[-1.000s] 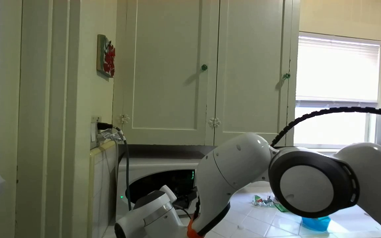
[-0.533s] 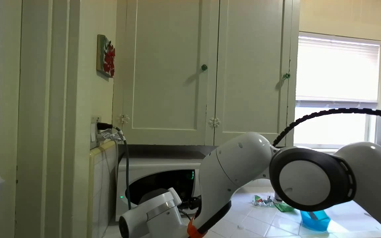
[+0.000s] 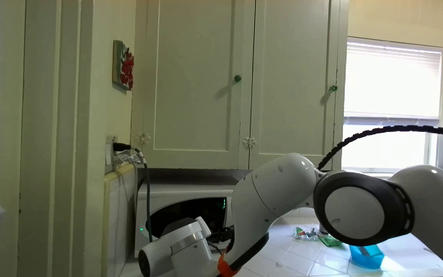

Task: Open the microwave

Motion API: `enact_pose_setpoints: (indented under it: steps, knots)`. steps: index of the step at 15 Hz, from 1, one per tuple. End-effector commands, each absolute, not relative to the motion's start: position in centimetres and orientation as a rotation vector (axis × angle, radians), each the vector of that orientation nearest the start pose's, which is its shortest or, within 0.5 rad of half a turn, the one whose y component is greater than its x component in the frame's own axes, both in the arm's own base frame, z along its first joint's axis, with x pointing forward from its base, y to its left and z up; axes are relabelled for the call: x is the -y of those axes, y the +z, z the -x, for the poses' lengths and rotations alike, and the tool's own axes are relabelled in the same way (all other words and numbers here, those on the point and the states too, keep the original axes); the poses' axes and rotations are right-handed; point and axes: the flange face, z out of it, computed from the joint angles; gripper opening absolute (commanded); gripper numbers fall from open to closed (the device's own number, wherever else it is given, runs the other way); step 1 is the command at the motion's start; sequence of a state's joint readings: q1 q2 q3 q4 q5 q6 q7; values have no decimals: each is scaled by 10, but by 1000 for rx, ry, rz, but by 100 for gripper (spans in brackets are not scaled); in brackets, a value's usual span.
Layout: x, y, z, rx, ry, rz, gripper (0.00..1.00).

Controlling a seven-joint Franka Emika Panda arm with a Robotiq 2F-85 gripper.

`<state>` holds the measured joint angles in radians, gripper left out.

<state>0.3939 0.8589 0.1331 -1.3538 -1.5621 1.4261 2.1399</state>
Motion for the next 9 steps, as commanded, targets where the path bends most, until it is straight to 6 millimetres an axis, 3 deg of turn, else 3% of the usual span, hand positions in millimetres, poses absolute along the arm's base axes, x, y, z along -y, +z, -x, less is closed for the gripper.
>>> enact_pose_setpoints:
  steps: [1, 8, 9]
  knots:
    - [-225, 251, -672, 1017, 1402, -1498, 100]
    - [-227, 252, -675, 998, 1387, -1512, 100]
    - [-236, 255, -678, 962, 1394, -1521, 100]
